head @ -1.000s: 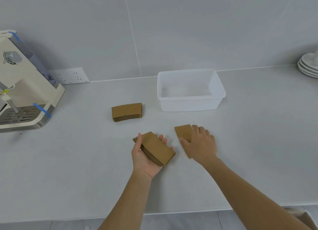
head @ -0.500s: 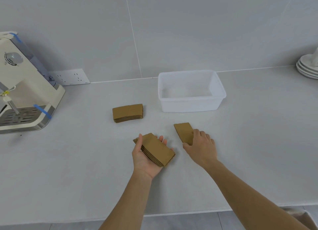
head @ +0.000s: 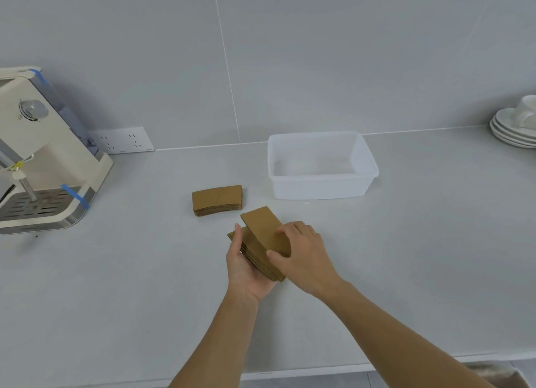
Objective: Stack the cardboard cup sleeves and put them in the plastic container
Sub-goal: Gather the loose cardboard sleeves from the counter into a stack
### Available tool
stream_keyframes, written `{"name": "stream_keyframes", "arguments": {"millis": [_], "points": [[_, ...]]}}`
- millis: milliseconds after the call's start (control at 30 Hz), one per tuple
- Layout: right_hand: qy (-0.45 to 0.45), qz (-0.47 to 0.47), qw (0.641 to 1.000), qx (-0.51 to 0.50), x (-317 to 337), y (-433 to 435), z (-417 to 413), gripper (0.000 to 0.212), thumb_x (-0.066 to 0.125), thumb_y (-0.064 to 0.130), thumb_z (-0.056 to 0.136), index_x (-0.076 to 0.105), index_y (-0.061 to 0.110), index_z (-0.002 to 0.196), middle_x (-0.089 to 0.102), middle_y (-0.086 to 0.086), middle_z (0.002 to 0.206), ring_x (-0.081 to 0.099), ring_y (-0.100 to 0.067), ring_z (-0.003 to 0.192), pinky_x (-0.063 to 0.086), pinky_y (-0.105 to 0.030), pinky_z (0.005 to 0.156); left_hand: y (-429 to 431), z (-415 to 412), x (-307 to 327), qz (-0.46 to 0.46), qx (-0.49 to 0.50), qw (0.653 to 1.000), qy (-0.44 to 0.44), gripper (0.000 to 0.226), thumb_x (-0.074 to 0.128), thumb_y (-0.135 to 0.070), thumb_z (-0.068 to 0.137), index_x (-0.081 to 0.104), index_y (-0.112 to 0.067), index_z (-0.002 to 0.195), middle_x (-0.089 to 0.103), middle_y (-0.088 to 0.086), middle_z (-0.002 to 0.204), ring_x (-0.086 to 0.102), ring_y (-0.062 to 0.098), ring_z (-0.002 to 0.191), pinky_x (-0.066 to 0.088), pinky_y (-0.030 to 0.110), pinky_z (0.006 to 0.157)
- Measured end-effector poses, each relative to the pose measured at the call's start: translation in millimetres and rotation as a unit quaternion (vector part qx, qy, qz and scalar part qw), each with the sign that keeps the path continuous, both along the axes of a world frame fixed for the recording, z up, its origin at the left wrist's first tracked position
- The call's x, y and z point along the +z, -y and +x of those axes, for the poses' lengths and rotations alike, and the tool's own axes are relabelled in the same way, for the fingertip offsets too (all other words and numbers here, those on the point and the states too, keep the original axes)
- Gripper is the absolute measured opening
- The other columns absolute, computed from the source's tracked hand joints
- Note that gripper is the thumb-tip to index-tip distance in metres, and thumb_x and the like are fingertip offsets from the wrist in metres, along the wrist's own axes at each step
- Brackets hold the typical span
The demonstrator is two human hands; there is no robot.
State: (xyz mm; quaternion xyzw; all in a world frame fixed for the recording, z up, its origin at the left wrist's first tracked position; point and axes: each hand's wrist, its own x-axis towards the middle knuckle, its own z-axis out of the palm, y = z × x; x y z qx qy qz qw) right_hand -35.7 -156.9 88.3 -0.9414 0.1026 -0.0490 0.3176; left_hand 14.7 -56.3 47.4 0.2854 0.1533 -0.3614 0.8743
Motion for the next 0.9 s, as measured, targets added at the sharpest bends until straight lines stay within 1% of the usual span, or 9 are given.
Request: {"name": "stream_keyframes", "arguments": {"millis": [100, 167, 333, 467, 600, 700, 800, 833, 900], "points": [[-0.014, -0.004, 1.0, 0.017, -5.7, -5.2, -0.2, 0.041, 0.055, 0.034, 0.082, 0.05, 0.014, 0.118, 0.05, -0.002, 0.123, 0.043, -0.019, 0.114, 0.031, -0.029, 0.099, -0.7, -0.9, 0.3, -0.01, 0.011, 1.0, -0.003, 0.054, 0.055, -0.061, 0.074, 0.076, -0.012, 0.087, 0.074, 0.009, 0.087, 0.072, 0.026, 0.078, 0.05, 0.041, 0.081], [-0.021, -0.008, 0.999, 0.029, -10.1, -8.2, -0.4, 0.042, 0.054, 0.034, 0.083, 0.05, 0.014, 0.119, 0.049, -0.002, 0.128, 0.041, -0.019, 0.116, 0.029, -0.029, 0.1, -1.3, -2.1, -0.1, -0.016, 0.013, 1.0, -0.01, 0.053, 0.057, -0.058, 0.073, 0.076, -0.009, 0.082, 0.073, 0.009, 0.087, 0.071, 0.025, 0.077, 0.05, 0.04, 0.084], [-0.031, -0.017, 0.998, 0.05, -19.0, -13.8, -1.7, 0.043, 0.052, 0.036, 0.084, 0.049, 0.014, 0.121, 0.043, -0.001, 0.139, 0.039, -0.019, 0.122, 0.027, -0.03, 0.106, -6.8, -3.3, -2.2, -0.016, 0.007, 1.0, -0.017, 0.044, 0.062, -0.049, 0.072, 0.072, -0.009, 0.089, 0.072, 0.008, 0.091, 0.071, 0.026, 0.081, 0.051, 0.04, 0.083], [-0.034, -0.023, 0.997, 0.065, -23.2, -15.9, -2.6, 0.043, 0.051, 0.037, 0.085, 0.05, 0.013, 0.121, 0.045, 0.0, 0.135, 0.04, -0.018, 0.12, 0.028, -0.03, 0.105, -11.0, -2.6, -5.5, -0.007, 0.018, 1.0, -0.012, 0.038, 0.063, -0.043, 0.075, 0.066, -0.012, 0.098, 0.07, 0.008, 0.094, 0.065, 0.026, 0.091, 0.049, 0.041, 0.089], [-0.026, -0.024, 0.996, 0.081, -23.1, -17.3, -1.2, 0.042, 0.051, 0.039, 0.084, 0.053, 0.014, 0.118, 0.045, 0.003, 0.135, 0.041, -0.016, 0.12, 0.028, -0.029, 0.103, -14.5, -0.7, -7.6, 0.011, 0.005, 1.0, -0.001, 0.033, 0.064, -0.034, 0.077, 0.062, -0.012, 0.101, 0.066, 0.005, 0.096, 0.064, 0.025, 0.091, 0.052, 0.039, 0.083], [-0.029, -0.016, 0.995, 0.096, -19.0, -12.5, 3.4, 0.036, 0.052, 0.041, 0.083, 0.059, 0.017, 0.109, 0.052, 0.004, 0.127, 0.044, -0.015, 0.115, 0.029, -0.03, 0.102, -17.8, 2.4, -6.8, 0.047, -0.033, 0.998, 0.012, 0.025, 0.065, -0.025, 0.076, 0.061, -0.015, 0.099, 0.065, 0.004, 0.094, 0.063, 0.025, 0.088, 0.053, 0.039, 0.077], [-0.029, 0.054, 0.992, 0.111, -8.8, 0.8, 9.8, 0.023, 0.055, 0.029, 0.085, 0.063, 0.016, 0.102, 0.061, 0.001, 0.109, 0.052, -0.015, 0.104, 0.037, -0.036, 0.1, -23.9, 7.2, -2.3, 0.101, -0.073, 0.992, 0.013, 0.028, 0.065, -0.013, 0.075, 0.064, -0.014, 0.103, 0.069, 0.008, 0.088, 0.064, 0.025, 0.08, 0.055, 0.038, 0.071], [-0.027, 0.064, 0.991, 0.115, -5.0, 5.8, 12.7, 0.021, 0.056, 0.025, 0.086, 0.063, 0.015, 0.102, 0.063, 0.0, 0.108, 0.053, -0.015, 0.102, 0.039, -0.034, 0.098, -26.3, 8.7, -0.2, 0.118, -0.084, 0.989, 0.018, 0.028, 0.064, -0.01, 0.077, 0.064, -0.013, 0.105, 0.07, 0.01, 0.085, 0.064, 0.025, 0.078, 0.055, 0.04, 0.072], [-0.017, 0.072, 0.991, 0.114, 1.6, 15.2, 19.1, 0.02, 0.056, 0.019, 0.086, 0.063, 0.015, 0.105, 0.063, 0.0, 0.109, 0.054, -0.012, 0.102, 0.04, -0.024, 0.091, -30.7, 10.9, 2.9, 0.136, -0.101, 0.985, 0.032, 0.03, 0.061, -0.005, 0.078, 0.064, -0.01, 0.107, 0.069, 0.013, 0.083, 0.064, 0.027, 0.078, 0.057, 0.043, 0.073]]}}
